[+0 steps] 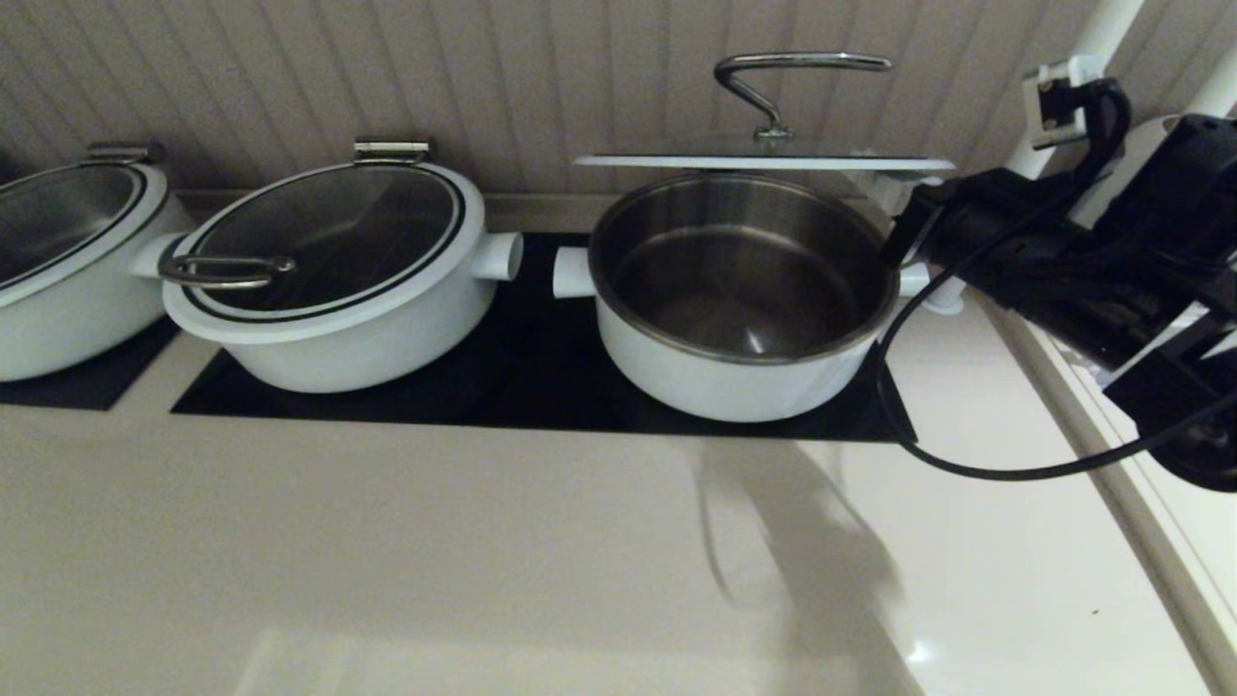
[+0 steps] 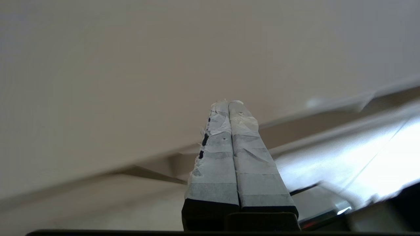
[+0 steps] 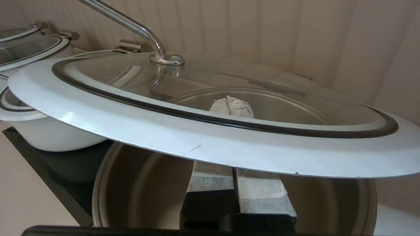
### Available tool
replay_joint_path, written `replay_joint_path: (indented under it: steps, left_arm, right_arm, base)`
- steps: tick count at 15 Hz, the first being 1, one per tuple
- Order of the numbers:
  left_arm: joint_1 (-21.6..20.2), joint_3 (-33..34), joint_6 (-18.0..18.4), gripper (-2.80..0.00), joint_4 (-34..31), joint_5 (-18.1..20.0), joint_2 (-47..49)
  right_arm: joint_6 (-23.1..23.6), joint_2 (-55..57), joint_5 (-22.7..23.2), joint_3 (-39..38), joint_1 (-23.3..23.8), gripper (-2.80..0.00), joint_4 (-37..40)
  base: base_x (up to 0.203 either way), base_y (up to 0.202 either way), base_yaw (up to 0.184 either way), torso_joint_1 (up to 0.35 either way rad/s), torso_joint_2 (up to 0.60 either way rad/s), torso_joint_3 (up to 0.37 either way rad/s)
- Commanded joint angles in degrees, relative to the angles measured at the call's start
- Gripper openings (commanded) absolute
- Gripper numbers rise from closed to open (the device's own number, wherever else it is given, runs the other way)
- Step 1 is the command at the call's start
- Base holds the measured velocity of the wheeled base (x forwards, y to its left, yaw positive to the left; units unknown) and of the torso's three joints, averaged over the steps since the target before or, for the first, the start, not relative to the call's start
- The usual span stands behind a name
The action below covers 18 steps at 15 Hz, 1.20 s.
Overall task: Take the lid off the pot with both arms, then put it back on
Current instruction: Open the pot lid completely
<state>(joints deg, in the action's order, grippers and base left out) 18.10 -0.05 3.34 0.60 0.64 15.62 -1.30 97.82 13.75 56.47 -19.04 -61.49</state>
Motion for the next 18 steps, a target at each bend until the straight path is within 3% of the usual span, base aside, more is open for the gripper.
replay_joint_path:
  steps: [1,9,10,12,14,16,18]
  left_arm:
    - [0.0,0.0,-2.5,-2.80,0.0,-0.5,0.4]
    - [-0.1,0.0,-2.5,-2.80,0.0,-0.6,0.4]
    - [-1.7,0.0,-2.6,-2.80,0.0,-0.6,0.4]
    - [-9.6,0.0,-2.6,-2.80,0.0,-0.6,0.5]
    - [-13.5,0.0,-2.6,-2.80,0.0,-0.6,0.4]
    - [-20.6,0.0,-2.8,-2.80,-0.1,-0.7,-0.6]
    - [-21.2,0.0,-3.2,-2.80,-0.1,-0.7,-1.7]
  right_arm:
    - [0.0,-0.2,0.0,0.0,0.0,-2.80,-0.4]
    - [-0.1,-0.1,0.0,0.0,0.0,-2.80,-0.5]
    - [-0.1,0.0,0.0,0.0,0.0,-2.80,-0.5]
    - [-0.1,0.1,0.0,0.1,0.1,-2.80,-0.6]
    - [-0.1,0.1,0.0,0.4,0.1,-2.80,-0.6]
    - [-0.1,0.0,0.0,0.6,0.1,-2.80,-0.6]
    - [-0.2,-0.1,0.0,0.7,0.2,-2.80,-0.6]
  base:
    - [0.000,0.000,0.000,0.000,0.00,0.000]
    - [0.000,0.000,0.000,0.000,0.00,0.000]
    - [0.000,0.000,0.000,0.000,0.00,0.000]
    - [0.000,0.000,0.000,0.000,0.00,0.000]
    - [0.000,0.000,0.000,0.000,0.00,0.000]
    - [0.000,0.000,0.000,0.000,0.00,0.000]
    - [0.000,0.000,0.000,0.000,0.00,0.000]
